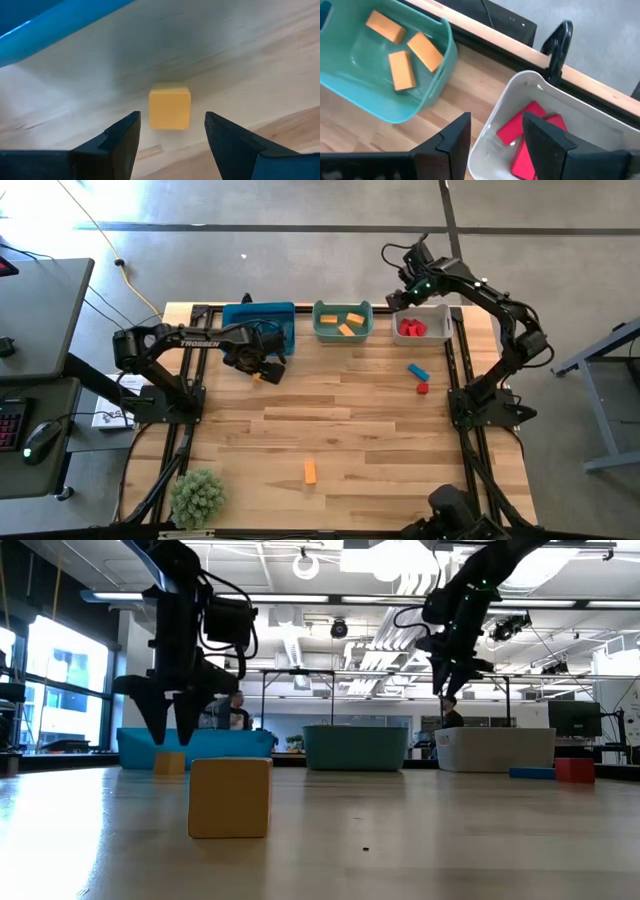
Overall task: Sort & place blocks by color
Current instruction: Put the yellow block into the green bin
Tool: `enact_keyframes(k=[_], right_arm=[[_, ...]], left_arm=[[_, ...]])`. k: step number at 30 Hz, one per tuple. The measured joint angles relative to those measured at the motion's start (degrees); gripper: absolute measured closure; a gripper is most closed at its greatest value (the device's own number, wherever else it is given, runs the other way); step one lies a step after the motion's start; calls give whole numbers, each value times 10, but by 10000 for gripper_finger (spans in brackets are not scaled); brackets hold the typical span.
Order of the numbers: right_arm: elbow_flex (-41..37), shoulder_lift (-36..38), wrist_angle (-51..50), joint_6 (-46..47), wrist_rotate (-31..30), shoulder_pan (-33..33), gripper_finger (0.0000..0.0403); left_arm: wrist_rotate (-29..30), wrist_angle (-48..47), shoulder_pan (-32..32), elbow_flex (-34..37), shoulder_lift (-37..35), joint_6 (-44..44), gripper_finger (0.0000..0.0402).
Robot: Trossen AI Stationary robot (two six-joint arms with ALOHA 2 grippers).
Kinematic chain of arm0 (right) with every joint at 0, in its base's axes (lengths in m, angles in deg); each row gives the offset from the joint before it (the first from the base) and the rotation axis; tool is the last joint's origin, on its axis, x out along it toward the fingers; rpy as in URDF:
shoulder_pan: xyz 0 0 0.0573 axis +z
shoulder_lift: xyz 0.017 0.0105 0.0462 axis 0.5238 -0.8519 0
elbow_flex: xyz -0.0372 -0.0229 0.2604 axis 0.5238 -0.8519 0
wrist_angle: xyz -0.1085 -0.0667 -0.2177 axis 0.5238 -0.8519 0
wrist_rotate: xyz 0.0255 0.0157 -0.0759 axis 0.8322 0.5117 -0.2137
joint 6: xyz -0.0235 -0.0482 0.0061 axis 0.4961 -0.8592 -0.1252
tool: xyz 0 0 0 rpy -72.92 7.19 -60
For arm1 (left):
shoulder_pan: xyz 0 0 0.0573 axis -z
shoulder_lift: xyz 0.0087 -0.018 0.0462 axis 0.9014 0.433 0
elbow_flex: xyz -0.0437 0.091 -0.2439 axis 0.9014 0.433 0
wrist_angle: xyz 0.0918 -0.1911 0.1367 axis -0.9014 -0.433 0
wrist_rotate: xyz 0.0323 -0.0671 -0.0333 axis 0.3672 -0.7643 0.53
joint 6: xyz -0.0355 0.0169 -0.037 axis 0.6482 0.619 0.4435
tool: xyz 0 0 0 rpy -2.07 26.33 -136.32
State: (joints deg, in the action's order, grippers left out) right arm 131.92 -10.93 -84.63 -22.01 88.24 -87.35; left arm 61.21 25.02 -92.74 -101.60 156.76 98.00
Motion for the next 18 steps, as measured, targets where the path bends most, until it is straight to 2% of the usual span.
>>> enact_keyframes(k=[18], right_arm=[[9,0,-3,6,0,12,237]], left_arm=[[8,75,-5,57,0,0,194]])
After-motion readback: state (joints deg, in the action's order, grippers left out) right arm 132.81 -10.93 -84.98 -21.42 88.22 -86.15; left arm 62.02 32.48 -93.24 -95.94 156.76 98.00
